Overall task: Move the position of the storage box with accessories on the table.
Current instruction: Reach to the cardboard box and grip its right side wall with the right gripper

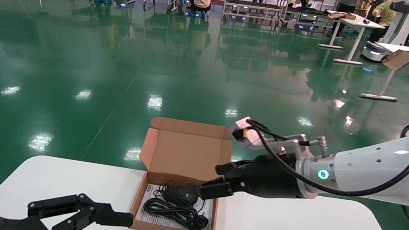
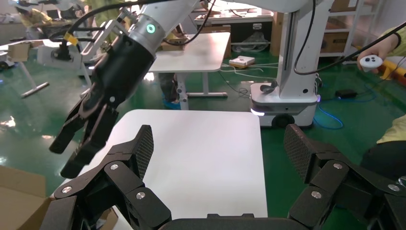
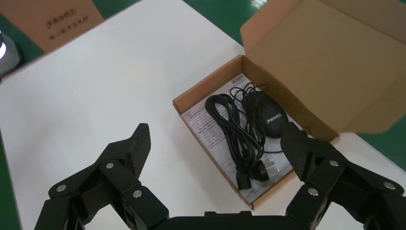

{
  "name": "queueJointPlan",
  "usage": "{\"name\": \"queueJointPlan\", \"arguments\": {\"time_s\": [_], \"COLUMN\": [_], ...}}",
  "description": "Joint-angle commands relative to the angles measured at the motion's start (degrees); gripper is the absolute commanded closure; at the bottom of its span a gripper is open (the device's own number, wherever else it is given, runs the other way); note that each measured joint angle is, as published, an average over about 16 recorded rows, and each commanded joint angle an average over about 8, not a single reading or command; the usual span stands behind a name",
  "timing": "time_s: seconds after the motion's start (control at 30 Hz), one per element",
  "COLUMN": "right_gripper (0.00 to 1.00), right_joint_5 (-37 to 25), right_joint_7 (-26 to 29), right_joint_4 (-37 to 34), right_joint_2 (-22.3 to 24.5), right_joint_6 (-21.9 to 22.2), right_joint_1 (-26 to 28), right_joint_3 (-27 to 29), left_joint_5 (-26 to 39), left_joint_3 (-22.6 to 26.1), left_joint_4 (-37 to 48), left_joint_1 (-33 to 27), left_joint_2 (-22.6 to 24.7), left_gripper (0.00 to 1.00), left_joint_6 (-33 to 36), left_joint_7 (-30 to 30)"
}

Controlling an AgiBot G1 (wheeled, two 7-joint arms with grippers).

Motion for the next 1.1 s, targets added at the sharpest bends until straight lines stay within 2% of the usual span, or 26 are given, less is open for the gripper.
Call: {"name": "queueJointPlan", "arguments": {"time_s": [0.03,0.27,0.4,0.53,0.77,1.1], "right_gripper": [0.0,0.0,0.0,0.0,0.0,0.0], "right_joint_5": [-0.3,3.8,3.4,-0.4,-4.9,-4.7], "right_joint_7": [-2.3,-14.5,-16.9,-15.4,-10.9,0.8], "right_joint_4": [-3.2,-8.5,-12.0,-16.0,-20.7,-20.6], "right_joint_2": [-1.7,-1.4,-1.8,-3.1,-6.0,-7.3], "right_joint_6": [0.4,3.5,2.9,2.3,6.1,9.9], "right_joint_1": [0.9,-0.9,-1.0,0.9,2.5,-0.5], "right_joint_3": [-0.2,3.1,2.8,0.1,-3.0,-3.0], "left_joint_5": [0.0,0.0,0.0,0.0,0.0,0.0], "left_joint_3": [0.0,0.0,0.0,0.0,0.0,0.0], "left_joint_4": [0.0,0.0,0.0,0.0,0.0,0.0], "left_joint_1": [0.0,0.0,0.0,0.0,0.0,0.0], "left_joint_2": [0.0,0.0,0.0,0.0,0.0,0.0], "left_gripper": [0.0,0.0,0.0,0.0,0.0,0.0], "left_joint_6": [0.0,0.0,0.0,0.0,0.0,0.0], "left_joint_7": [0.0,0.0,0.0,0.0,0.0,0.0]}}
